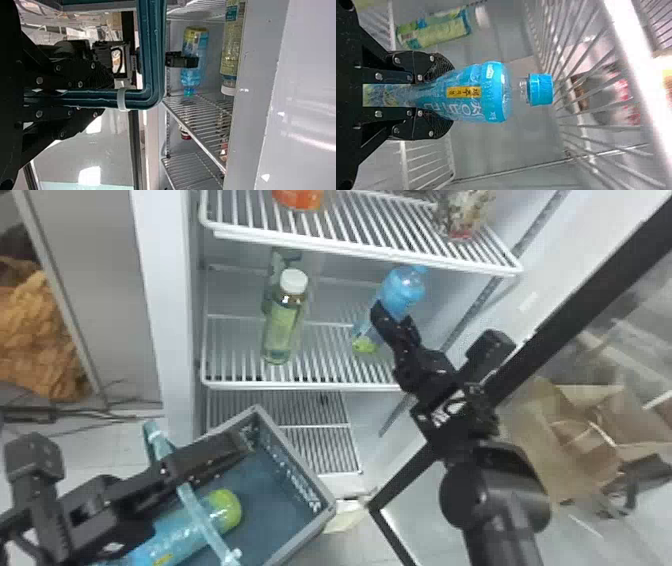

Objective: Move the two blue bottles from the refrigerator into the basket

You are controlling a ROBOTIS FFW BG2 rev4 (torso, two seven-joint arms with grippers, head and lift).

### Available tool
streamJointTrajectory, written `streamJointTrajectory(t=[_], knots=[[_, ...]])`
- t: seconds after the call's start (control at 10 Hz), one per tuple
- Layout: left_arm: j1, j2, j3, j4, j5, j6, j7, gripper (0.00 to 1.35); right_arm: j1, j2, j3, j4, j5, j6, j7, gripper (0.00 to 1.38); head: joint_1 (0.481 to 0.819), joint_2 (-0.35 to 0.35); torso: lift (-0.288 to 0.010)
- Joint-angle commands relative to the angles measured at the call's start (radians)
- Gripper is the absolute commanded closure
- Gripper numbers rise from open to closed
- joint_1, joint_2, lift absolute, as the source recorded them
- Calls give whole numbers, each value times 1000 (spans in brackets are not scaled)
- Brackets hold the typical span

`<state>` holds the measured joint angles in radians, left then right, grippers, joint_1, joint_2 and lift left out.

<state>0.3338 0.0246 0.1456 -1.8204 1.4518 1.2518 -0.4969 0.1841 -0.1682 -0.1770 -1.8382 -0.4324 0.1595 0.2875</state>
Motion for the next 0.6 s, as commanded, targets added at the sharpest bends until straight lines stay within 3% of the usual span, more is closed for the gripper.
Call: streamJointTrajectory(t=[0.0,0.5], knots=[[0,0,0,-2,0,0,0,1164,71,1,-2,-85,-36,12,7,1277,695,-350,-216],[5,0,0,0,2,-3,3,1164,344,12,-8,-401,-142,128,39,1277,695,-332,-216]])
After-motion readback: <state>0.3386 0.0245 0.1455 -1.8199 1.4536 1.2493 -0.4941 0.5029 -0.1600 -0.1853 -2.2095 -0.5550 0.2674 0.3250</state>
